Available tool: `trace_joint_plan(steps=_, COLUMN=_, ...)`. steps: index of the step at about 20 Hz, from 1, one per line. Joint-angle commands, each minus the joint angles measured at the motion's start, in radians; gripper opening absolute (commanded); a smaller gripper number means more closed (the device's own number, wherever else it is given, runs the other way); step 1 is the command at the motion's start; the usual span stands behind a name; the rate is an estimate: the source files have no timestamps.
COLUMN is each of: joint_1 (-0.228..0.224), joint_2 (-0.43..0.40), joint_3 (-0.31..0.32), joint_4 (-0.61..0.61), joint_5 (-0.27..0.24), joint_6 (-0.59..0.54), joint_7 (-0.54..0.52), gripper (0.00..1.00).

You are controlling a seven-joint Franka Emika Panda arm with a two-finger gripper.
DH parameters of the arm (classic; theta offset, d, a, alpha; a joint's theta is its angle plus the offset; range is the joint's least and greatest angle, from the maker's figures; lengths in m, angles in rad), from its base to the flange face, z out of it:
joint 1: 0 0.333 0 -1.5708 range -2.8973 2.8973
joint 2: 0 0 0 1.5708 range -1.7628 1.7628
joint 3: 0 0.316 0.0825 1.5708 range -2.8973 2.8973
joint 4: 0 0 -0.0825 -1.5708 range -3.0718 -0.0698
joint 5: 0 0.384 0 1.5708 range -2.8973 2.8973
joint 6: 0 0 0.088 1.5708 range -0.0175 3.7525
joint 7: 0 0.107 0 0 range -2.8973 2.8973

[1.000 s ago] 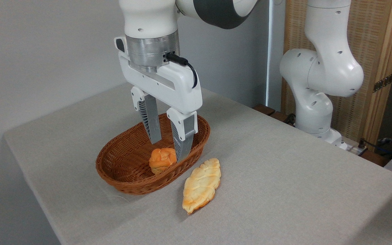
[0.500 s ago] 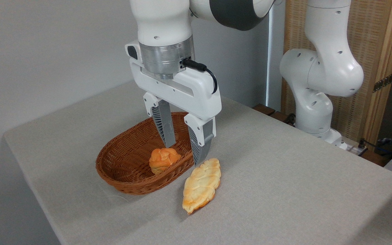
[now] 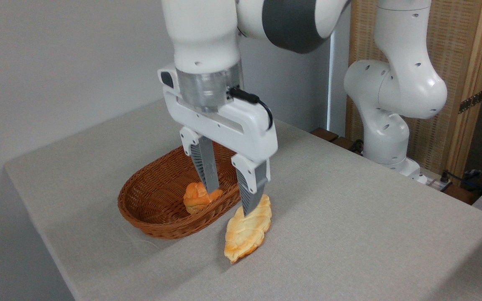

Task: Put bread into the basket
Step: 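Move the open gripper over the flat golden bread slice and lower it, then close the gripper on the golden bread slice, pinching it upright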

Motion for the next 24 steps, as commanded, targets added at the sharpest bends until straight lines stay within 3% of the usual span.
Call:
trace_joint_plan(steps=1, joint_1=-0.006, joint_2=-0.001, joint_3=0.021, joint_4=-0.027, joint_5=0.009, joint_6=0.029, joint_7=-0.004, gripper=1.0)
trace_joint_plan(steps=7, joint_1=-0.007, joint_2=0.021, joint_3=0.046, joint_4=-0.107, joint_5=0.009, joint_6=0.193, joint_7=-0.039, gripper=1.0)
trace_joint_plan(steps=15, joint_1=-0.013, joint_2=0.085, joint_3=0.041, joint_4=-0.107, joint_5=0.009, joint_6=0.231, joint_7=-0.28, gripper=1.0)
trace_joint_plan(steps=24, joint_1=-0.044, joint_2=0.129, joint_3=0.034, joint_4=-0.131, joint_5=0.009, joint_6=0.239, joint_7=-0.33, gripper=1.0)
